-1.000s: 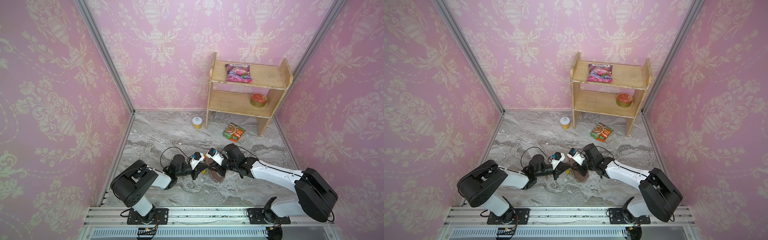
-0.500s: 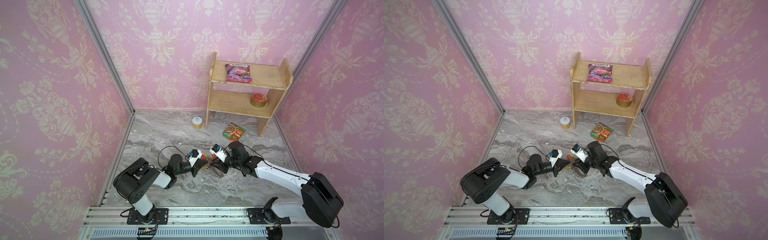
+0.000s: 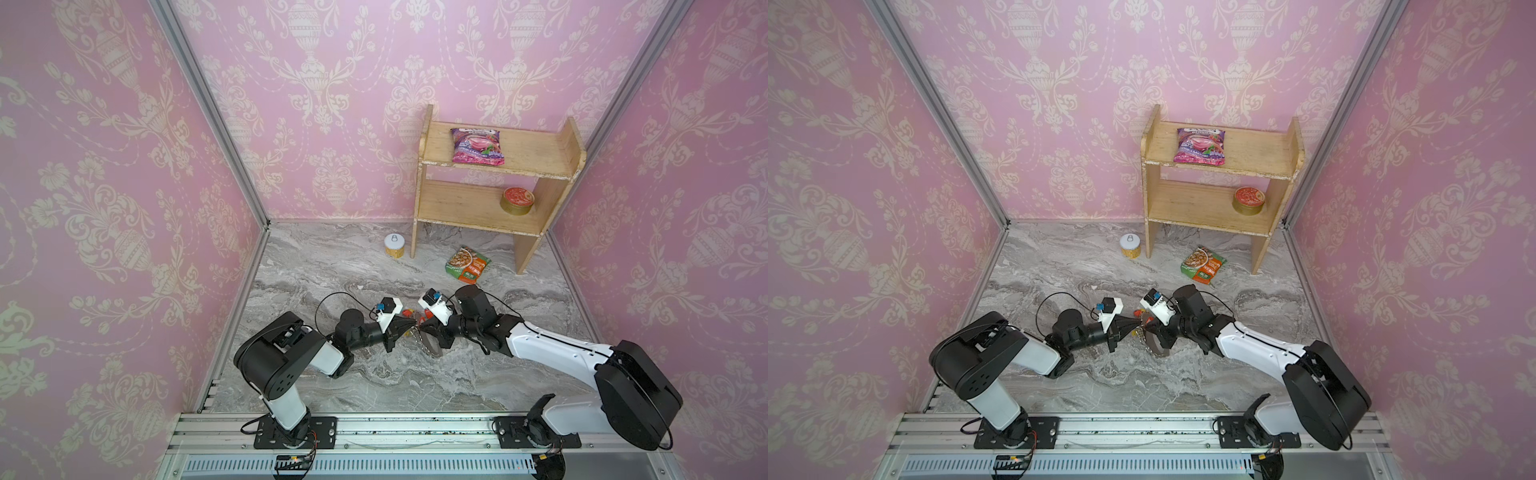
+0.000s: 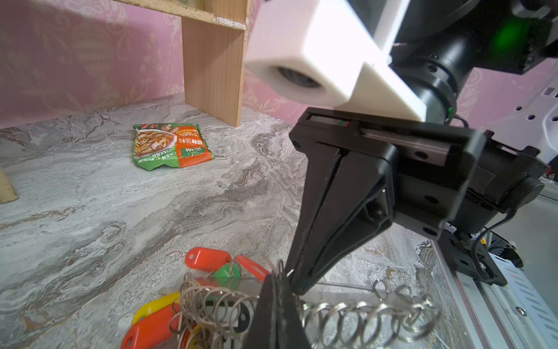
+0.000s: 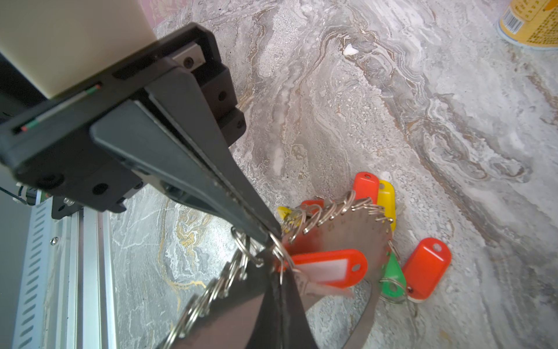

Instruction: Put the keys on the keyring

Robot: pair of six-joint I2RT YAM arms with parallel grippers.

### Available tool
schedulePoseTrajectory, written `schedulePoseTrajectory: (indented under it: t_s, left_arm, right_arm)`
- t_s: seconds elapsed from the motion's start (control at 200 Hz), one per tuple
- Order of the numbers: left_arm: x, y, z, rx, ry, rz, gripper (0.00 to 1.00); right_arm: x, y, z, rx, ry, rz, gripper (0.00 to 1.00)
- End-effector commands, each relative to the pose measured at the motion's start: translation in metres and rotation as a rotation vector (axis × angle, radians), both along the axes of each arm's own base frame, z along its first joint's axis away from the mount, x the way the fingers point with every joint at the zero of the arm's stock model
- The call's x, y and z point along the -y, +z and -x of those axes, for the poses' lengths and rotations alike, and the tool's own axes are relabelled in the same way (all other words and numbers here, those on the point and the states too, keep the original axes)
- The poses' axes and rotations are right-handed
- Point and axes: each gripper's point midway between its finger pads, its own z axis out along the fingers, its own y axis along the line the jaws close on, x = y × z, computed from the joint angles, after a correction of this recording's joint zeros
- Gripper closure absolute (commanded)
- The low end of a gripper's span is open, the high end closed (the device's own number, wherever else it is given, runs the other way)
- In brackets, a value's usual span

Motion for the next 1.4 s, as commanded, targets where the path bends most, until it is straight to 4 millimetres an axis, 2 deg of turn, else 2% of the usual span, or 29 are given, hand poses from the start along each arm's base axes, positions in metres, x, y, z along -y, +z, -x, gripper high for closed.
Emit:
schedulePoseTrajectory:
  t_s: [0.0, 0.28, 0.415, 0.54, 0.796, 1.031, 1.311, 1.396]
  left_arm:
    - [-0.001, 0.023, -0.011, 0.060, 0.040, 0.063, 1.00]
    - [-0.001, 0.029, -0.014, 0.059, 0.051, 0.077, 1.00]
    - [-0.001, 0.028, -0.011, 0.056, 0.042, 0.076, 1.00]
    - [-0.002, 0.023, -0.006, 0.050, 0.028, 0.066, 1.00]
    - [-0.003, 0.014, 0.000, 0.039, 0.005, 0.047, 1.00]
    - [-0.002, 0.012, 0.004, 0.033, -0.014, 0.042, 1.00]
    - [-0.001, 0.011, 0.005, 0.034, -0.016, 0.041, 1.00]
    - [-0.002, 0.011, 0.003, 0.037, -0.011, 0.039, 1.00]
  right_arm:
    - [-0.013, -0.002, 0.014, -0.038, -0.004, -0.052, 1.00]
    - [-0.029, -0.023, 0.030, -0.067, 0.002, -0.014, 1.00]
    - [-0.033, -0.026, 0.036, -0.085, 0.009, -0.001, 1.00]
    - [-0.022, -0.024, 0.033, -0.051, -0.025, 0.032, 0.83]
    - [0.001, -0.013, 0.023, -0.038, -0.093, 0.035, 0.71]
    - [0.033, -0.001, 0.001, -0.049, -0.199, -0.007, 0.64]
    - [0.028, -0.005, -0.012, -0.025, -0.153, 0.015, 0.59]
    - [0.019, -0.008, -0.007, -0.066, -0.101, -0.010, 0.46]
